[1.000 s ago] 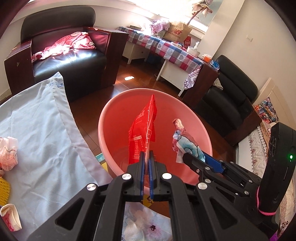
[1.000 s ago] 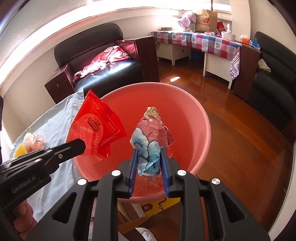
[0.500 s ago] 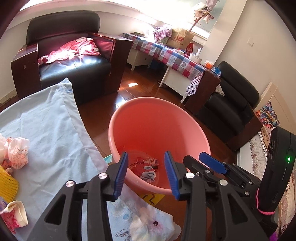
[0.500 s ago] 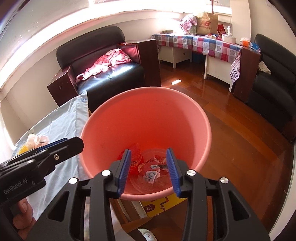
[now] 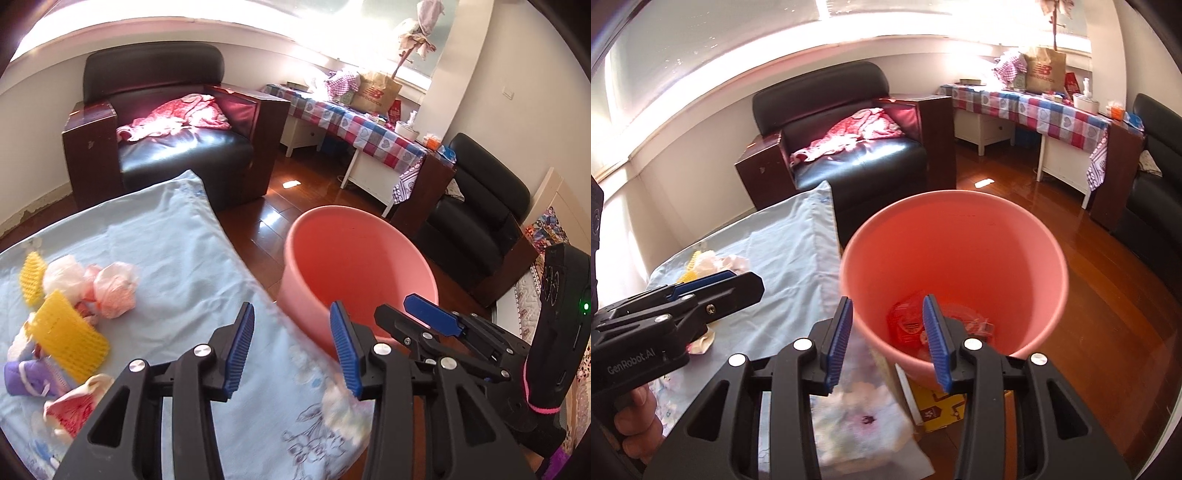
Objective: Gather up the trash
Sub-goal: 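Move both open grippers back over the remaining trash on the bed, then grasp the yellow foam net with the left gripper while the right grasps the white plastic bag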
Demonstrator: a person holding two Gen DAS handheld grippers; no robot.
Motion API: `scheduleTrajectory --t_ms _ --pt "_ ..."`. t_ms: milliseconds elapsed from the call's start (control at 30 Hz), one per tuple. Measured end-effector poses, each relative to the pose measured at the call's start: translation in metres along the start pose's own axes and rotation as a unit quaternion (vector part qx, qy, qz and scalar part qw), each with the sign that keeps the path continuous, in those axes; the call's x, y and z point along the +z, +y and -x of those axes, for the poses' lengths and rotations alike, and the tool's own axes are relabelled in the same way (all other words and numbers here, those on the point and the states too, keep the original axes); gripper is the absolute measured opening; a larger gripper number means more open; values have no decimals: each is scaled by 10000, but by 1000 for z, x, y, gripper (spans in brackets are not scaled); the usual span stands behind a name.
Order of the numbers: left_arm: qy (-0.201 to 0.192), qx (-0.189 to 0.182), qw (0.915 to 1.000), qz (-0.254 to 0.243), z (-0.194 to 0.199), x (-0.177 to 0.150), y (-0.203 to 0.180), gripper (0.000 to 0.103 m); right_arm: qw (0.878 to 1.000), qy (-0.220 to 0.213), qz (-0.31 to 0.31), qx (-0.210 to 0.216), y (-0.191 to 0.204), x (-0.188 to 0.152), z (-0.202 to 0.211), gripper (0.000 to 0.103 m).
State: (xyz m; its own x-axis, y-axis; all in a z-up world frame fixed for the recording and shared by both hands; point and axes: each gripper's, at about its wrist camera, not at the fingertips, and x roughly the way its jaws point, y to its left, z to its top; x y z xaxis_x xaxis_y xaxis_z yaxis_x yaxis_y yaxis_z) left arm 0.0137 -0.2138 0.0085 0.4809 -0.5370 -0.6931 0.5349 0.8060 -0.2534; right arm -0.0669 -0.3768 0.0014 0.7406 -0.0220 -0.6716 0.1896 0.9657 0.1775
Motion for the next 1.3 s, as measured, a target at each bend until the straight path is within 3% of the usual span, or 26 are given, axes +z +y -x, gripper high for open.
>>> scheduleTrajectory --t_ms 267,533,867,1067,1300 --pt "-96 655 9978 25 29 -24 37 42 9994 137 234 229 38 -6 -5 40" --pt "-29 962 9948 320 42 -40 77 42 9972 344 460 489 73 -14 -17 40" --pt "-299 1427 9859 821 80 -54 149 42 9927 610 696 777 114 -19 -42 40" --pt "-234 1376 9813 1323 83 -50 197 41 9880 784 669 1154 136 -6 -68 40" --pt "-108 1219 9842 1280 48 -30 199 42 9853 800 714 1330 151 10 -85 40"
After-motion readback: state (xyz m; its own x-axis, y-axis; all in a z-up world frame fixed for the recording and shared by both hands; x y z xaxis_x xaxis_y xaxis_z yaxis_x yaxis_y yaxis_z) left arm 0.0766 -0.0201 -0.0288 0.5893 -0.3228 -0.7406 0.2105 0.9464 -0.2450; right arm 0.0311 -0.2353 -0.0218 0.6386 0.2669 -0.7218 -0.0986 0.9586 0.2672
